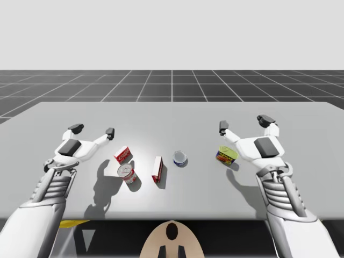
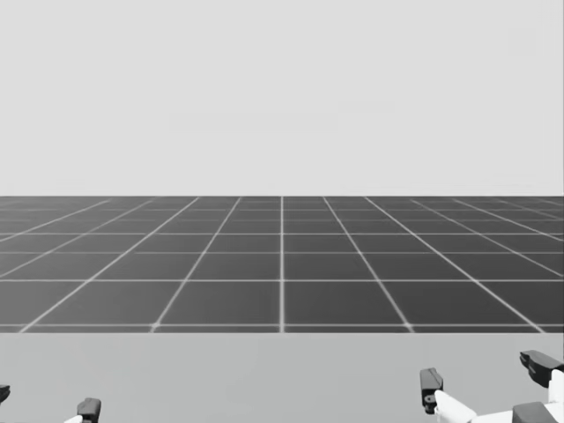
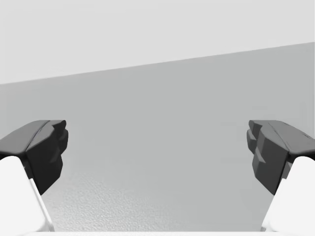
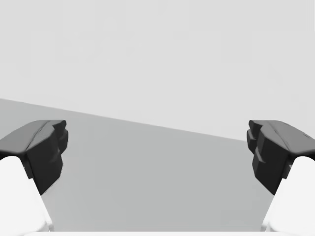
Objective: Grasp the gelatin box and hold it up.
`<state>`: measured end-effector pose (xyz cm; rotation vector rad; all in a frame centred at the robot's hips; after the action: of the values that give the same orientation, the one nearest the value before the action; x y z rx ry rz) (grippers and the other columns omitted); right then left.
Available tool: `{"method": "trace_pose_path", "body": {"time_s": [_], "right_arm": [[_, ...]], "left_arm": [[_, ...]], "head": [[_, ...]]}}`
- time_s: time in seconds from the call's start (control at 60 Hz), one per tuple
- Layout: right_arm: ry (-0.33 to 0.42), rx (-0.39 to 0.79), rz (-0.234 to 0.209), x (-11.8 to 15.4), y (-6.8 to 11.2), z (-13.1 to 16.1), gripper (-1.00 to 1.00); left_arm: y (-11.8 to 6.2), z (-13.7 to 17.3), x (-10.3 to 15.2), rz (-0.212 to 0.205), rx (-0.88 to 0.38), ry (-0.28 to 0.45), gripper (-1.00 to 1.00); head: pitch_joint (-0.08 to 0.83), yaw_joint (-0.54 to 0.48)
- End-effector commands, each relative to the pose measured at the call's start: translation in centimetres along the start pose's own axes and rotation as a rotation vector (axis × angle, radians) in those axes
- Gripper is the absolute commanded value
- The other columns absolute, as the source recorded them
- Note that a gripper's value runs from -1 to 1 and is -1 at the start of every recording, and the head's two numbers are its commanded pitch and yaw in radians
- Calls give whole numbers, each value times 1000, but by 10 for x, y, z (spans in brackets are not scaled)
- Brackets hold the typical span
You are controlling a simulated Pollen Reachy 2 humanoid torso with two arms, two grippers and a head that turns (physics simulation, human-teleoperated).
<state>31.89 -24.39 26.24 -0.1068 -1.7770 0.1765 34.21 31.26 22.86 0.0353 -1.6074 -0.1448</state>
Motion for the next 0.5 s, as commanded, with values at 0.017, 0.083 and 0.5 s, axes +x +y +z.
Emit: {"method": "trace_pose_path", "body": {"time_s": [0.017, 0.083, 0.5], "right_arm": [[-12, 6, -55, 1, 1, 3, -1000], [-12, 19, -41, 3, -1, 2, -1000], [-3, -3, 28, 0, -3, -1, -1000]], "left_arm": [[-1, 0, 0, -7, 0, -2, -1000], [-1, 0, -1, -7, -2, 1, -1000], [-2, -1, -2, -21, 1, 3, -1000]], "head": [[17, -1], [27, 0], [299, 14]]}}
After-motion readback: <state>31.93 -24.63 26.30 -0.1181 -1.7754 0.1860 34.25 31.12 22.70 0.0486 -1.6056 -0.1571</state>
